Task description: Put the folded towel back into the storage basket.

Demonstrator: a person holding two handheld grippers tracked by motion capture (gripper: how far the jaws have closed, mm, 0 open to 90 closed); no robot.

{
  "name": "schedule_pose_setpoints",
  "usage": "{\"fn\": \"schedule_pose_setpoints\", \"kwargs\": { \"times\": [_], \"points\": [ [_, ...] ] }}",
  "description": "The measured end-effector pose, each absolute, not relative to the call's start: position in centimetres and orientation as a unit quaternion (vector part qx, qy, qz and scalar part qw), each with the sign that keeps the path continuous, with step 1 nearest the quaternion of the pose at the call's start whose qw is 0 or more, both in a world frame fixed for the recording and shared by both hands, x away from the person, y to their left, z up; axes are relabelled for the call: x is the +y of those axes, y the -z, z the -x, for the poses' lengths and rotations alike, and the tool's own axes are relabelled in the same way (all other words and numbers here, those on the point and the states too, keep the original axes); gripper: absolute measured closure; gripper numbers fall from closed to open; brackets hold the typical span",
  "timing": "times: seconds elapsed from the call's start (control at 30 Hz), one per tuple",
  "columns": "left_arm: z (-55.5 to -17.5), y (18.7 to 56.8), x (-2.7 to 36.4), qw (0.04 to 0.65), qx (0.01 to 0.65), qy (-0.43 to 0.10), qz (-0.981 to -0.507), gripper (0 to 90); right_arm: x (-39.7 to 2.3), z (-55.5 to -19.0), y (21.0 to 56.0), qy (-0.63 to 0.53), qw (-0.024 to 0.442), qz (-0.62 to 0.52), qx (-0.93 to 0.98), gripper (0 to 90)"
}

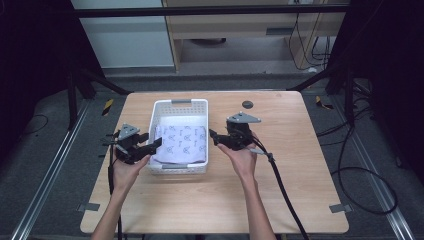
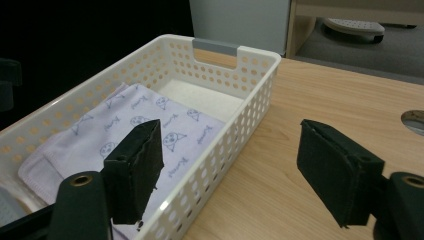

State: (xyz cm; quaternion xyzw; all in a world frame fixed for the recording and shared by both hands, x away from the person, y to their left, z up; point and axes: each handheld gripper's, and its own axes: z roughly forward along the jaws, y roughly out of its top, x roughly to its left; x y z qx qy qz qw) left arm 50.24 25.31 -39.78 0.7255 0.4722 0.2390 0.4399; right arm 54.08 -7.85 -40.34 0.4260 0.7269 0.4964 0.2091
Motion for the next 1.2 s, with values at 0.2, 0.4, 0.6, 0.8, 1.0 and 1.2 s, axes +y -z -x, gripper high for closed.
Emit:
{"fn": "schedule_pose_setpoints", "kwargs": {
  "times": [0.2, 0.4, 0.6, 0.8, 1.0, 1.2],
  "points": [
    [-49.3, 39.8, 25.5, 0.445, 0.461, -0.246, -0.728, 35.9, -10.9, -52.8, 41.1, -0.512, 0.189, -0.434, 0.717, 22.3],
    [-48.5, 40.2, 26.0, 0.447, 0.451, -0.255, -0.729, 33.5, -13.7, -51.5, 42.1, -0.512, 0.196, -0.443, 0.71, 20.7],
    [-48.0, 40.5, 26.6, 0.451, 0.45, -0.262, -0.725, 32.3, -16.2, -50.4, 43.1, -0.501, 0.197, -0.449, 0.713, 20.0],
    [-47.5, 41.1, 27.4, 0.446, 0.453, -0.267, -0.724, 31.0, -19.6, -48.3, 44.6, -0.487, 0.214, -0.455, 0.714, 17.3],
    [-46.8, 42.0, 28.2, 0.437, 0.453, -0.272, -0.728, 30.6, -22.4, -46.6, 45.8, -0.485, 0.223, -0.467, 0.706, 16.5],
    [-45.8, 42.5, 28.7, 0.434, 0.446, -0.277, -0.732, 29.7, -24.8, -45.5, 46.7, -0.487, 0.233, -0.486, 0.687, 15.6]
  ]
}}
